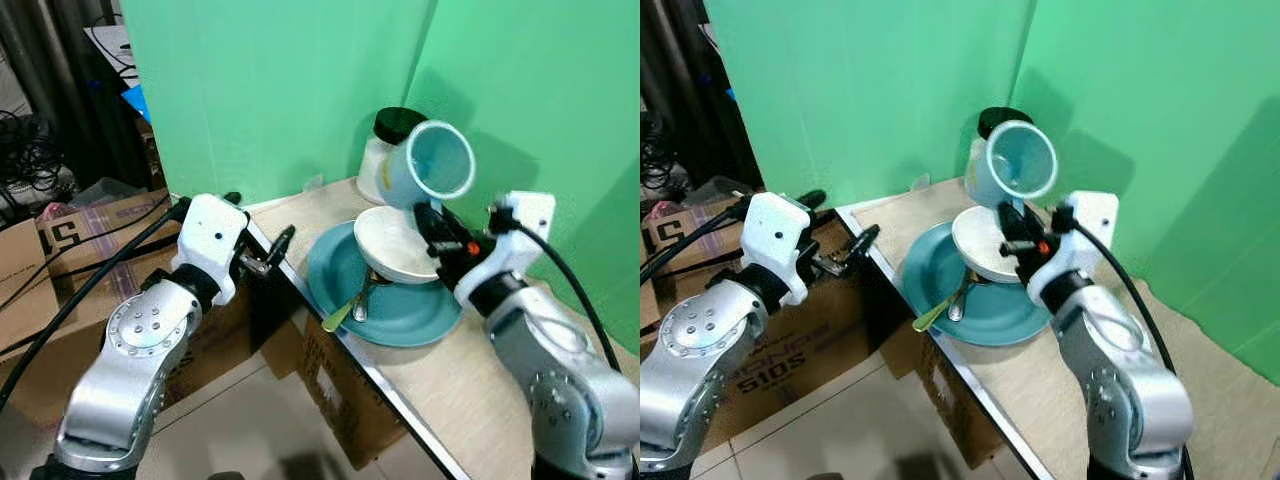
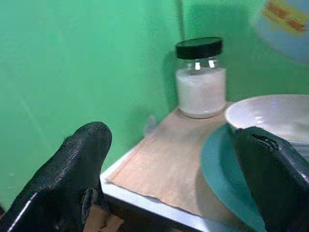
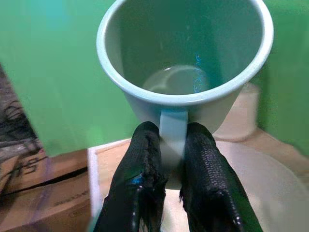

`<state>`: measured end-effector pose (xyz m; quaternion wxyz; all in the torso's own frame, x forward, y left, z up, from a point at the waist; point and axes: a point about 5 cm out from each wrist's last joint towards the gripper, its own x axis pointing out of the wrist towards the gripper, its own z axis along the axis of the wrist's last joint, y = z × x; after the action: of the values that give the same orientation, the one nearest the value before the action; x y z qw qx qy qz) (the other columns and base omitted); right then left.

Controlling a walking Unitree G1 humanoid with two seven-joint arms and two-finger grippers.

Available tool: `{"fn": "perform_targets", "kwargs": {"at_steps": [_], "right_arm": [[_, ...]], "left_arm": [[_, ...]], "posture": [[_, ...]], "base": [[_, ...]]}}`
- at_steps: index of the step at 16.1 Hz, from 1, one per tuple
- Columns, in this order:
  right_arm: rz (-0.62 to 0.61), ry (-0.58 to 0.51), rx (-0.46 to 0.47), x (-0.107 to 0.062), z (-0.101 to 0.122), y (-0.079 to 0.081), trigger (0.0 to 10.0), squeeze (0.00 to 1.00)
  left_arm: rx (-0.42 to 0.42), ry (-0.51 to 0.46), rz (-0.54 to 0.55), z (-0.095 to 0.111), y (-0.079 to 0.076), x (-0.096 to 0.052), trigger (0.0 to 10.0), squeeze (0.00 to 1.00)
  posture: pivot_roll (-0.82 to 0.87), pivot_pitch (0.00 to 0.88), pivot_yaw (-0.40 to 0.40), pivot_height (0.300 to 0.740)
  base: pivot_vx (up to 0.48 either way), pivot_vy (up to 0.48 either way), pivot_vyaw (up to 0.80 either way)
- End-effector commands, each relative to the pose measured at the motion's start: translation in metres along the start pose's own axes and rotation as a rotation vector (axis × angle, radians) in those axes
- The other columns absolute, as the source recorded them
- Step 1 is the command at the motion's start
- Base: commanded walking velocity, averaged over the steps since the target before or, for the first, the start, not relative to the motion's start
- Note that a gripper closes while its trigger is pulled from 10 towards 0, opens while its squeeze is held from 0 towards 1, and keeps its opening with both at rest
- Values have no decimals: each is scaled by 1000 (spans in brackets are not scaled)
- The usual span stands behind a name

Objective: Setting the table

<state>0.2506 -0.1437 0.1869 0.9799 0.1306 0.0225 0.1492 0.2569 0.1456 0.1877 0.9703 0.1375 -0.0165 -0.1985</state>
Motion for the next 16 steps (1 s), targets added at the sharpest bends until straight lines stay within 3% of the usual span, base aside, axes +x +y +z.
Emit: {"fn": "perform_targets", "kwargs": {"at_steps": [1, 5, 12, 16], "right_arm": [[-80, -3, -49, -3, -6, -10, 10000, 0], [-113, -21, -84, -2, -10, -15, 10000, 0], [-110, -40, -42, -4, -14, -14, 10000, 0], [-122, -34, -30, -4, -16, -16, 10000, 0]], "left_arm": [[1, 20, 27, -6, -2, 0, 10000, 0], [-7, 26, 56, -8, 1, -1, 10000, 0], [0, 19, 50, -7, 1, 3, 10000, 0], [13, 17, 51, -7, 3, 5, 10000, 0]], "posture": [[109, 0, -105, 740], [109, 0, -105, 740], [105, 0, -90, 740], [102, 0, -86, 740]], "base": [[0, 0, 0], [-139, 0, 0], [-256, 0, 0], [0, 0, 0]]}}
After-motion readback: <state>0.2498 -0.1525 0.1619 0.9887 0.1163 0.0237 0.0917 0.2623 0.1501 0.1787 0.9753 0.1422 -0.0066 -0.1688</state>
